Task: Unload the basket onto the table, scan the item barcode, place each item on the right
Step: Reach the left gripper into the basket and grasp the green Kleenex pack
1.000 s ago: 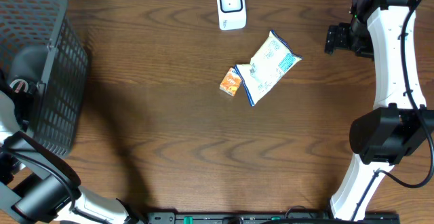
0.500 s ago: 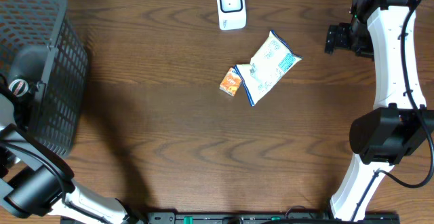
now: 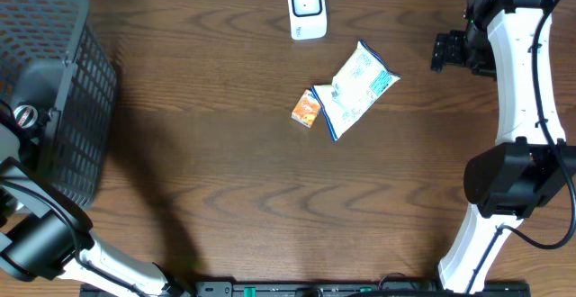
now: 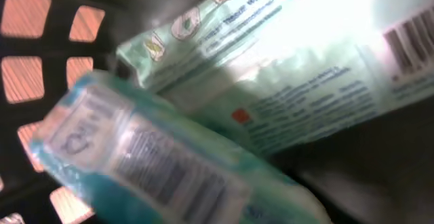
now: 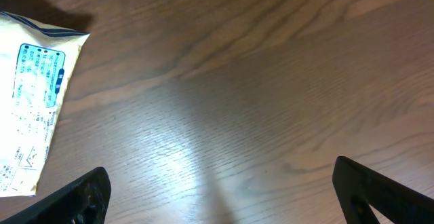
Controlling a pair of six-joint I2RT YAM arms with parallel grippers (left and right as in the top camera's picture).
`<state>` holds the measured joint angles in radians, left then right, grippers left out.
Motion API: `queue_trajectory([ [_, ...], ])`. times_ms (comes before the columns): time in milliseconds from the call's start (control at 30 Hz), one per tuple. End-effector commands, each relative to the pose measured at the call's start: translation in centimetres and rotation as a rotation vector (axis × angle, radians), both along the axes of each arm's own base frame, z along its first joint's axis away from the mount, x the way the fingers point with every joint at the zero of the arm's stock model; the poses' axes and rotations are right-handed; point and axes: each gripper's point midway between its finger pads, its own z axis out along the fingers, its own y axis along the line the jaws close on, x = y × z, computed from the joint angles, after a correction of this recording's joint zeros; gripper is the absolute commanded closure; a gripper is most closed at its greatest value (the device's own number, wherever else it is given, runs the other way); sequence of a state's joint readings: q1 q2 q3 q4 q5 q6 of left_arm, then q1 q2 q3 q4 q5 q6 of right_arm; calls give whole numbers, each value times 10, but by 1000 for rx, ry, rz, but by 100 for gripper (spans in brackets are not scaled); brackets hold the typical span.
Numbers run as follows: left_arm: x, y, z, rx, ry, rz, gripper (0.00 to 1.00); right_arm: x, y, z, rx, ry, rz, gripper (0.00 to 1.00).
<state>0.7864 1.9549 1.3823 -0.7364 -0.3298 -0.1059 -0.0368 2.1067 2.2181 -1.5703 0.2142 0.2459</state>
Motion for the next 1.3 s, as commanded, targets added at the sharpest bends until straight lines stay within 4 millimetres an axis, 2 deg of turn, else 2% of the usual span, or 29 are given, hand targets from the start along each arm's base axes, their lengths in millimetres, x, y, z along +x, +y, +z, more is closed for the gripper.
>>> queue_trajectory([
  [0,-3,-2,-7,-19,17,-5,62,1,-4,12,-12,-38,-21,1],
  [33,-3,-2,-7,-19,17,-5,66,1,-4,12,-12,-38,-21,1],
  [100,-3,-2,-6,-18,16,-5,78,1,-4,12,-12,-38,-21,1],
  [133,-3,-2,-4,-17,15,-5,88,1,-4,12,-12,-38,-21,1],
  [167,-3,-2,-2,-15,12,-5,92,1,-4,12,-12,-38,-21,1],
  [333,-1,-1,19,23,-26,-4,93,1,-4,12,-12,-38,-21,1],
  [500,1,-1,56,88,-129,57,92,1,-4,12,-12,-38,-21,1],
  [700,29,-20,110,76,-395,8,92,1,-4,12,-12,-38,-21,1],
  [833,53,-42,155,32,-637,-34,92,1,-4,12,-12,-38,-21,1],
  [1000,82,-83,207,-95,-922,-131,93,1,-4,12,-12,-38,-21,1],
  [1267,122,-146,258,-255,-1154,-402,93,1,-4,12,-12,-38,-21,1],
])
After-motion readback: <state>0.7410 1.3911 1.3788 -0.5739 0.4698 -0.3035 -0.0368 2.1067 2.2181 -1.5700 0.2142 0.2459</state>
